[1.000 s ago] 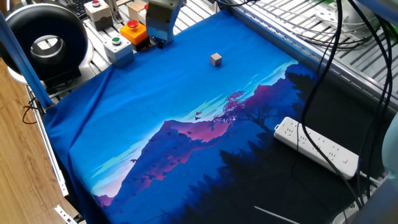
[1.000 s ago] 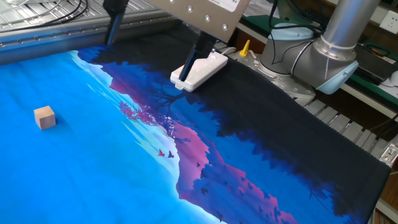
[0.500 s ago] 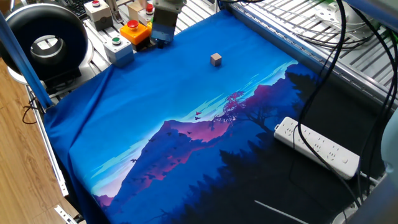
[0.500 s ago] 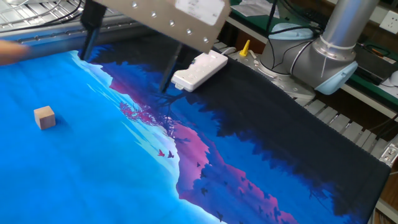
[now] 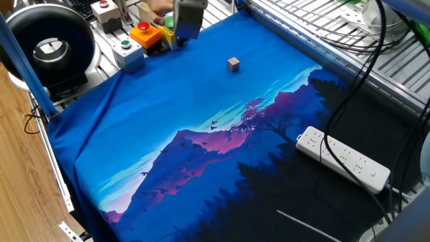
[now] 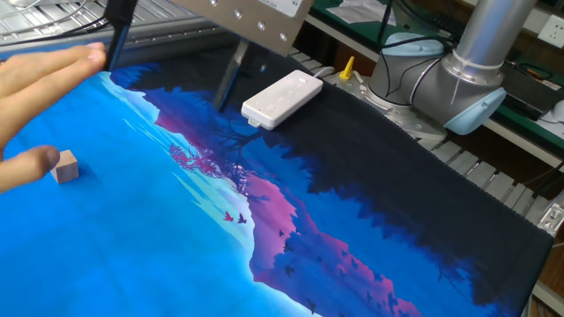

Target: Pick up the small block on the left and move it to the right

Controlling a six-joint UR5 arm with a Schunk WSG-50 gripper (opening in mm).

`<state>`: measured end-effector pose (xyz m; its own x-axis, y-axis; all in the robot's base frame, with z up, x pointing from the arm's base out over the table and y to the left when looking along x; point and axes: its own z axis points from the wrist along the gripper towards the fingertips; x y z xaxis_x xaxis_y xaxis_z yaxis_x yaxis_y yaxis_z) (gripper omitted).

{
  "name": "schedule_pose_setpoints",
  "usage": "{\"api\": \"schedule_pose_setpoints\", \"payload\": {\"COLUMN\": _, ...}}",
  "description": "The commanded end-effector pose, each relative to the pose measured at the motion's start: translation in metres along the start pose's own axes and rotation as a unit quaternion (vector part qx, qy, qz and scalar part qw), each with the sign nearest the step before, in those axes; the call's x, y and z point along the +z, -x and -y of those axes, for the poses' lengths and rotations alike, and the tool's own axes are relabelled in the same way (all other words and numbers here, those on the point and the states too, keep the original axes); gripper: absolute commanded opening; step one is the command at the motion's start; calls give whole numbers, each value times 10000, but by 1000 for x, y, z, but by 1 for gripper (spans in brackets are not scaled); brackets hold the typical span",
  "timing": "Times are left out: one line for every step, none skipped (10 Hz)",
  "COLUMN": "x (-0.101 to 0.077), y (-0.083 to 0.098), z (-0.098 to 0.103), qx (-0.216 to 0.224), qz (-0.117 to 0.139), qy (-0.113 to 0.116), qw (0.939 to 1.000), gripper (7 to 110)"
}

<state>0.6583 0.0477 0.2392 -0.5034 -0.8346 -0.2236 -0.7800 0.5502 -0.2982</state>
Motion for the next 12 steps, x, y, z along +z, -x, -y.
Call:
{"api": "schedule_pose_setpoints", "payload": {"x": -6, "y": -6, "z": -3, "qx": -182, "qz": 48, "qy": 123, "qw": 9997, "gripper": 7}}
{"api": "schedule_pose_setpoints", "payload": {"x": -6, "y": -5, "z": 1, "qx": -313, "qz": -10, "qy": 25, "qw": 9995, "gripper": 7}}
{"api": "schedule_pose_setpoints", "payload": {"x": -7, "y": -2, "z": 1, "qx": -140, "qz": -15, "qy": 21, "qw": 9999, "gripper": 7}}
{"api": "schedule_pose_setpoints", "payload": {"x": -11, "y": -8, "z": -7, "qx": 320, "qz": -130, "qy": 153, "qw": 9993, "gripper": 7}}
{"api": "schedule_pose_setpoints", "payload": {"x": -19, "y": -16, "z": -28, "qx": 1041, "qz": -407, "qy": 445, "qw": 9927, "gripper": 7}}
{"api": "schedule_pose_setpoints", "payload": {"x": -23, "y": -10, "z": -39, "qx": 1615, "qz": -517, "qy": 619, "qw": 9836, "gripper": 7}}
{"api": "schedule_pose_setpoints", "payload": {"x": -25, "y": -3, "z": -49, "qx": 2244, "qz": -580, "qy": 771, "qw": 9697, "gripper": 7}}
{"api": "schedule_pose_setpoints", "payload": {"x": -26, "y": 6, "z": -61, "qx": 2751, "qz": -529, "qy": 1005, "qw": 9547, "gripper": 7}}
{"api": "schedule_pose_setpoints", "payload": {"x": -26, "y": 8, "z": -67, "qx": 3168, "qz": -588, "qy": 1124, "qw": 9400, "gripper": 7}}
{"api": "schedule_pose_setpoints", "payload": {"x": -22, "y": 11, "z": -72, "qx": 3523, "qz": -642, "qy": 1216, "qw": 9257, "gripper": 7}}
{"api": "schedule_pose_setpoints", "payload": {"x": -15, "y": 15, "z": -76, "qx": 3860, "qz": -685, "qy": 1304, "qw": 9106, "gripper": 7}}
{"api": "schedule_pose_setpoints", "payload": {"x": -8, "y": 13, "z": -74, "qx": 4000, "qz": -728, "qy": 1273, "qw": 9047, "gripper": 7}}
